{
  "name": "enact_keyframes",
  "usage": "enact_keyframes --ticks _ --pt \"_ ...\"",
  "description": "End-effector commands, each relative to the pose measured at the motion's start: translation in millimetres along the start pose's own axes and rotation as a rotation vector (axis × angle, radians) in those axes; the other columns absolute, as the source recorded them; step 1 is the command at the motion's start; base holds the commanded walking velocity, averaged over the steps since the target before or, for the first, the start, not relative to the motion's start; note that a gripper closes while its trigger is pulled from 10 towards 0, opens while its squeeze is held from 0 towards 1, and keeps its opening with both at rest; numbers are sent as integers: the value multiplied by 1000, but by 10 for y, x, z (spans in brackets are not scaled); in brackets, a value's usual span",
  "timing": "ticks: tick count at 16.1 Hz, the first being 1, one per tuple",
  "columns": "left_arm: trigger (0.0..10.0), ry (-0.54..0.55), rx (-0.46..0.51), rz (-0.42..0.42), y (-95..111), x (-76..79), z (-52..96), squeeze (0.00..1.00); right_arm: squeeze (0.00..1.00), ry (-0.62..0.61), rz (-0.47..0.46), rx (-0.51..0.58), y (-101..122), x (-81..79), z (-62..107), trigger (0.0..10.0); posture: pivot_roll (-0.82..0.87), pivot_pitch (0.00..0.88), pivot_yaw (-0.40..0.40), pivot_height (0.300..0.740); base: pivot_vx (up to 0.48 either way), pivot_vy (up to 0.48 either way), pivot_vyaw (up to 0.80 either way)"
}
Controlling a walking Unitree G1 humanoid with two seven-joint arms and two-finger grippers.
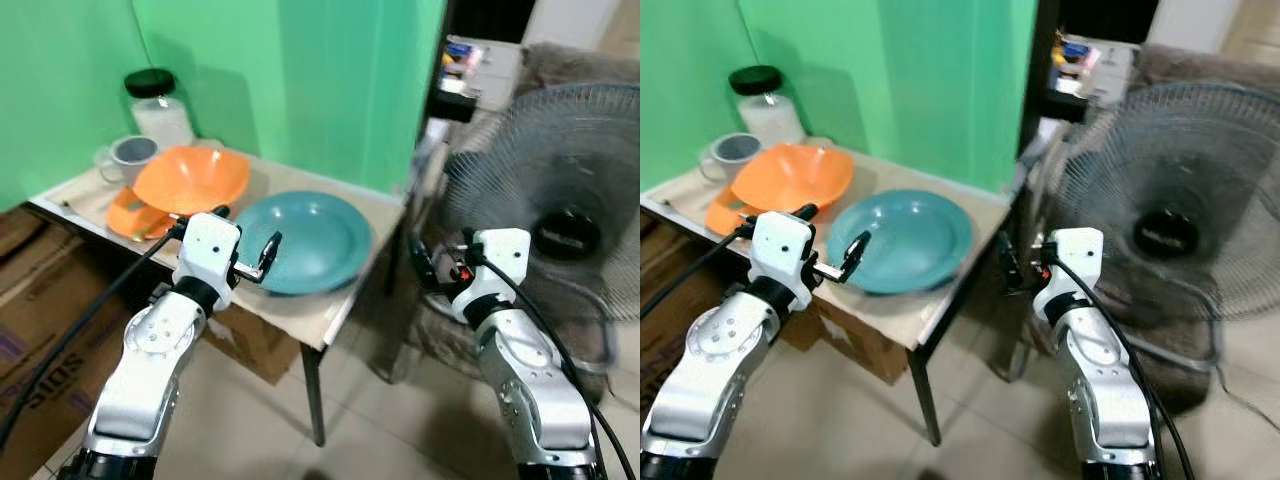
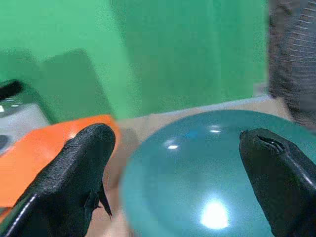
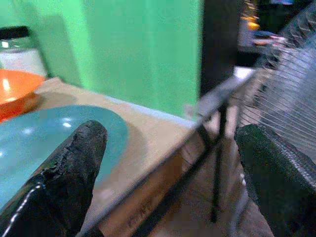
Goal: Setting the table
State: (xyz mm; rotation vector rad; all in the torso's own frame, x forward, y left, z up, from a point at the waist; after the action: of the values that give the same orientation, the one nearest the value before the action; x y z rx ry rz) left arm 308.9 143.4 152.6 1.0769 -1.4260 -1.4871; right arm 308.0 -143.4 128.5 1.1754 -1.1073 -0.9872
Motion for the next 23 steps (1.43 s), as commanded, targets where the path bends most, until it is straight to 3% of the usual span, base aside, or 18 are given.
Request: enact_keyframes --ticks 1,6,9,10,11,12,14,16,23 --pt "10000 20 -10 -8 -16 -83 12 729 1000 27 -8 23 58 -92 -24 10000 115 0 35 740 337 0 0" --pt "10000 5 -21 -17 -39 -73 -9 718 1000 39 -6 21 66 -98 -37 10000 113 0 30 740 329 0 0" --pt "10000 -37 -58 -73 -100 -89 -70 541 1000 60 0 10 54 -147 -60 10000 112 0 25 740 0 0 0" --pt "10000 -43 -61 -84 -106 -95 -83 510 949 61 -3 9 55 -145 -67 10000 112 0 26 740 0 0 0" --pt "10000 -53 -71 -88 -129 -105 -101 482 0 60 -14 8 63 -137 -84 10000 107 0 30 740 0 0 0" --pt "10000 -57 -90 -90 -170 -118 -104 471 0 64 -23 11 77 -136 -93 10000 105 0 32 740 0 0 0" --pt "10000 -41 -156 -103 -345 -192 -74 306 0 140 -43 -12 57 -216 -115 10000 106 0 32 740 0 0 0" --pt "10000 -47 -214 -135 -531 -254 -51 259 0 171 -16 -31 34 -251 -169 10000 108 0 25 740 0 0 0" --pt "10000 -70 -339 -139 -998 -389 82 235 0 284 -54 -102 7 -381 -307 10000 108 0 23 740 0 0 0"
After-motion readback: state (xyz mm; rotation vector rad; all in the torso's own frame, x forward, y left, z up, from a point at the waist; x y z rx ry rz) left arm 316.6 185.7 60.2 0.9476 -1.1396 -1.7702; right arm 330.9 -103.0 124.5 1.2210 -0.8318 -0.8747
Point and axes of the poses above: a point about 5 cm out from each wrist's last joint towards the gripper, its own z axis pointing back from the gripper into the wrist, its own y axis along the axis of the wrist's last joint, x = y × z, the point moved 4 cm from there along -z, pointing out of the wrist towards the gripper, and after that the axes turned 12 degrees about z, right-handed, at the moved point
